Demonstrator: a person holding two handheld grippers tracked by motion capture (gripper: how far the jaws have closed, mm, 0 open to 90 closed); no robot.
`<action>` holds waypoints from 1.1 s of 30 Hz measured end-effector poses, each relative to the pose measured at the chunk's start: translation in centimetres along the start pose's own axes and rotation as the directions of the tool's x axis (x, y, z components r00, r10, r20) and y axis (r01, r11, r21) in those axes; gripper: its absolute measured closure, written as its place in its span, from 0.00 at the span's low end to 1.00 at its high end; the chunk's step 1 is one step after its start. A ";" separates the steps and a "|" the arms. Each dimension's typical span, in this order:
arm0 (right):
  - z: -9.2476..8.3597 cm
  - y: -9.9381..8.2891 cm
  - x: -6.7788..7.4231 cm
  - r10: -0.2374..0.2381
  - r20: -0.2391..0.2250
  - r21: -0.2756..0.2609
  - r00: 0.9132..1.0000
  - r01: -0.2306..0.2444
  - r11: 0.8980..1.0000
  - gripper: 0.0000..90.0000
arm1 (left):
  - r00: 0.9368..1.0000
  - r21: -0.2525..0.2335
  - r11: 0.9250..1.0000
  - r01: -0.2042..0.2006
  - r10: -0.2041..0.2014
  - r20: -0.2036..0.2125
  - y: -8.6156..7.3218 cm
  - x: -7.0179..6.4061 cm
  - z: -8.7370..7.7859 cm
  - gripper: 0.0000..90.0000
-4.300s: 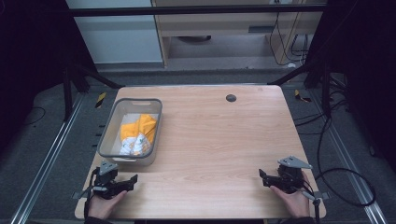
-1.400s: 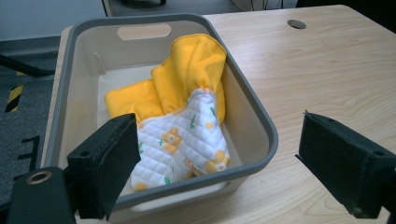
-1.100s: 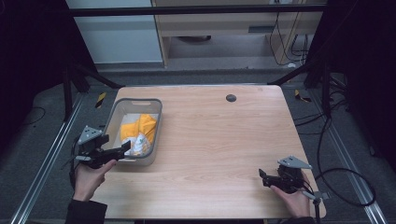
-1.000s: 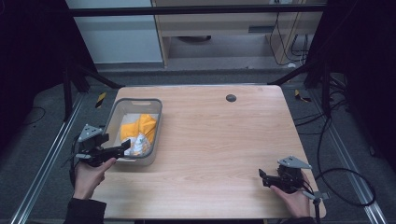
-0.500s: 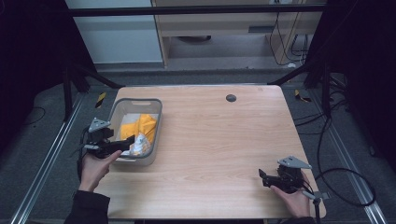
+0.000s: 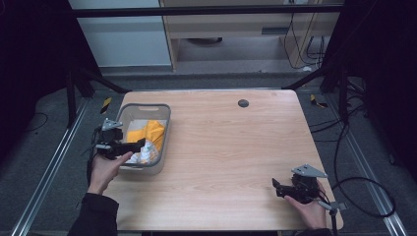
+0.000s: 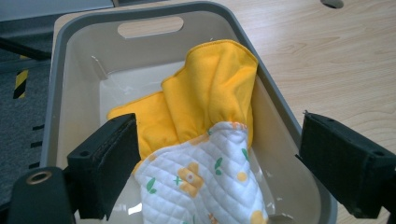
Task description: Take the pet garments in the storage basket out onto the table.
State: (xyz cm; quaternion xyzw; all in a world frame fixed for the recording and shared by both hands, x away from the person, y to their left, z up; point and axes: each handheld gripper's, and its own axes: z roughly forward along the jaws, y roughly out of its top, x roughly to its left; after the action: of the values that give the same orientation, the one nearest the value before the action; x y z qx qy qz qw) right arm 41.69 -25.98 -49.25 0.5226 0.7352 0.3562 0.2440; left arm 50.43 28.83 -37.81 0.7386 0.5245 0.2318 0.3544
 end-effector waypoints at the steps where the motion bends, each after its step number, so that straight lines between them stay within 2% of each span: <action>1: 0.0 0.0 0.0 0.004 -0.002 0.001 1.000 -0.004 1.000 0.11 | 1.000 0.008 1.000 -0.001 0.001 0.001 0.1 0.0 0.3 0.13; 16: 0.1 0.0 0.0 -0.002 -0.004 0.003 1.000 0.002 1.000 0.11 | 0.999 0.090 0.995 -0.032 0.032 0.003 1.1 -0.3 2.2 0.14; 19: 0.1 0.0 0.1 -0.001 -0.006 0.005 1.000 0.001 1.000 0.11 | 0.999 0.120 0.992 -0.041 0.041 0.004 1.1 -0.5 2.8 0.16; 31: 0.2 0.0 0.1 -0.003 -0.007 0.011 1.000 0.003 1.000 0.11 | 0.999 0.179 0.983 -0.049 0.048 0.005 0.7 -0.7 4.4 0.23; 33: 0.2 0.0 0.1 -0.005 -0.008 0.013 1.000 0.005 1.000 0.11 | 0.999 0.200 0.979 -0.051 0.051 0.005 0.5 -0.7 4.7 0.25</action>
State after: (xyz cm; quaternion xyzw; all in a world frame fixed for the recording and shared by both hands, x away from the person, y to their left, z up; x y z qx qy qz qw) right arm 41.77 -25.85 -49.37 0.5207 0.7398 0.3531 0.2386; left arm 53.82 26.72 -40.45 0.7836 0.5262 0.1872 0.2723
